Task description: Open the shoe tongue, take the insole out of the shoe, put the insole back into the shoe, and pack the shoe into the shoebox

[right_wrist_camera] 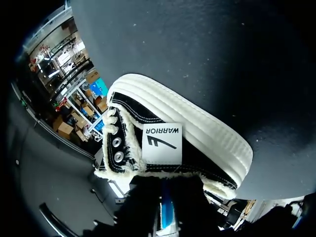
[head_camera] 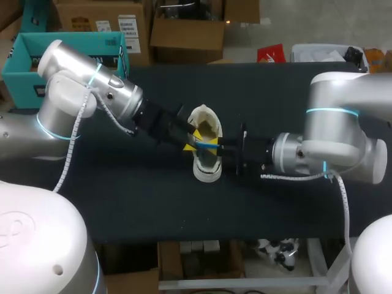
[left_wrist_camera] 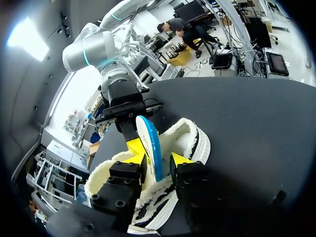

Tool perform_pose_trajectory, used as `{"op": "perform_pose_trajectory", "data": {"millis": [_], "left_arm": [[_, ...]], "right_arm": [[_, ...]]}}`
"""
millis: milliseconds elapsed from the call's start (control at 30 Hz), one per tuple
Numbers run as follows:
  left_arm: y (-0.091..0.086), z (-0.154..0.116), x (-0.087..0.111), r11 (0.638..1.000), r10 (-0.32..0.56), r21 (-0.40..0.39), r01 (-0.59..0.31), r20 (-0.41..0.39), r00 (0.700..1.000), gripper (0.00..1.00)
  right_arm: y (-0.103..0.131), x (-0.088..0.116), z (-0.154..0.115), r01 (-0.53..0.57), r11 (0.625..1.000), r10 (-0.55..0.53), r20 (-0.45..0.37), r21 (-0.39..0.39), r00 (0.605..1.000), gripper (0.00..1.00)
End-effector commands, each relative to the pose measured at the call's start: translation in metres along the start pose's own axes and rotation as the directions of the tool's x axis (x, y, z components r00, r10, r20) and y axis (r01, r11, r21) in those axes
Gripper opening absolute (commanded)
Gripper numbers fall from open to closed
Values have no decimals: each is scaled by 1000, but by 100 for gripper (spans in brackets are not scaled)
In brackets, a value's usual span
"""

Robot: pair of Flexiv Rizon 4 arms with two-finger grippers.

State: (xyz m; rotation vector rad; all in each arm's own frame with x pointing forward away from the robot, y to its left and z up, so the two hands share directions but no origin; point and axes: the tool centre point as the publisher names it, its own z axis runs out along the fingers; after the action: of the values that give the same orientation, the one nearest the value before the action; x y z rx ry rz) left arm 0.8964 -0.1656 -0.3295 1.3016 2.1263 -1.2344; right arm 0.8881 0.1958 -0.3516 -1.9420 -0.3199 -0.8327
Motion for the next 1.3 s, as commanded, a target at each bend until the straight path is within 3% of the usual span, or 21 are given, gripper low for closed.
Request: {"op": "perform_pose_trajectory", "data": {"millis": [33,133,200,267,333,500,633,967,1033,1067,1300], "left_arm": [[-8,5,0,1000,5,-8,-5,11,1000,29],[-8,8,-3,1000,5,-8,-5,13,1000,24],[-8,10,-4,1000,2,-11,-2,16,1000,0],[-7,10,-4,1000,0,-16,0,15,1000,0],[-6,10,-3,1000,-1,-21,2,14,1000,0],[-4,9,-1,1000,-7,-29,7,14,1000,0],[-3,9,0,999,-11,-34,11,15,1000,0],[-2,13,-1,999,-18,-42,18,17,1000,0],[-2,13,0,999,-19,-41,20,18,1000,0],[-2,13,-1,999,-19,-41,20,18,1000,0],[4,13,-1,999,-32,-42,32,15,999,0]], "right_arm": [[2,-1,1,-4,1000,4,-2,-1,1000,0],[2,-1,1,-5,1000,5,-1,-1,1000,0],[2,-1,1,-6,1000,6,1,0,1000,0],[-1,-2,0,-6,1000,6,0,-1,1000,2],[-4,-4,-2,-7,1000,7,0,-4,1000,45],[-19,-9,-9,3,999,-3,-2,-34,1000,60],[-32,-11,-15,17,998,-17,-4,-57,1000,46],[-37,-13,-13,24,997,-24,-1,-67,1000,27],[-35,-13,-11,22,998,-22,1,-66,1000,15],[-34,-12,-10,21,998,-21,1,-64,1000,0],[-19,-8,-3,15,998,-14,10,-54,1000,0]]}}
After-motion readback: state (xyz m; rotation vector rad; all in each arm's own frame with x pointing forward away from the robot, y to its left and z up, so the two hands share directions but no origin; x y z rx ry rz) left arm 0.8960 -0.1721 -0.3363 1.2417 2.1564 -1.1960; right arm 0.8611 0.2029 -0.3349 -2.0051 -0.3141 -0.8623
